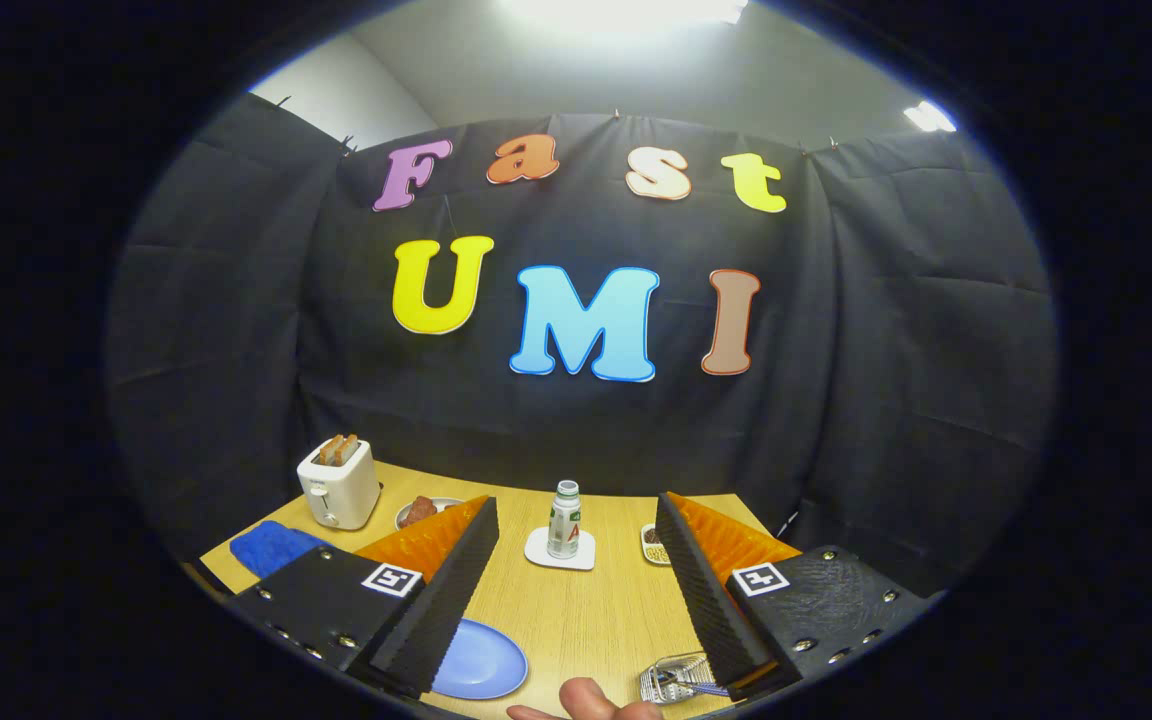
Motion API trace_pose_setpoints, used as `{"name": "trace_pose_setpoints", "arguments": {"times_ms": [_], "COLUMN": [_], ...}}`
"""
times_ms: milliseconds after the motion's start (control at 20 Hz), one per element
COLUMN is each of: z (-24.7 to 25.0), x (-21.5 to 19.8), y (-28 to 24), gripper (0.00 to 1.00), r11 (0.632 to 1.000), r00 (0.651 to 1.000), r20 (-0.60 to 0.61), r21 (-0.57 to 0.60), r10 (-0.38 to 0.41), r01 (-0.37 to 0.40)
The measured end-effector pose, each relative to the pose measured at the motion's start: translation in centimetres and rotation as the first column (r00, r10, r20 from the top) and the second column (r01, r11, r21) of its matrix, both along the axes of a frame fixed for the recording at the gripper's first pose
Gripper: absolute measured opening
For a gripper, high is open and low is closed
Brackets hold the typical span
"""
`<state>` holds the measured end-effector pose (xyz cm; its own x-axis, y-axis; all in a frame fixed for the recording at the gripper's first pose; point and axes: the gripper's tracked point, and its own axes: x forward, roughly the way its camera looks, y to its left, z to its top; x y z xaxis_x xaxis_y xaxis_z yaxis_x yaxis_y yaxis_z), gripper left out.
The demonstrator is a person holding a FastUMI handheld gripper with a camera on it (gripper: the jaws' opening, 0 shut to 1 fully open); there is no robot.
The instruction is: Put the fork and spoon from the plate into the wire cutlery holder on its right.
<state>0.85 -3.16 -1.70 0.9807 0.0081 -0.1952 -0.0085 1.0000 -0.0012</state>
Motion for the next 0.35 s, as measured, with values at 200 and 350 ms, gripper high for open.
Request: {"name": "trace_pose_setpoints", "arguments": {"times_ms": [200, 350], "z": [0.0, -1.1], "x": [-0.2, -0.1], "y": [0.3, 1.5], "gripper": [0.97, 0.97], "r11": [0.998, 0.996], "r00": [0.998, 0.998], "r20": [0.058, 0.055], "r21": [-0.045, -0.087], "r10": [-0.033, -0.011], "r01": [0.036, 0.015]}}
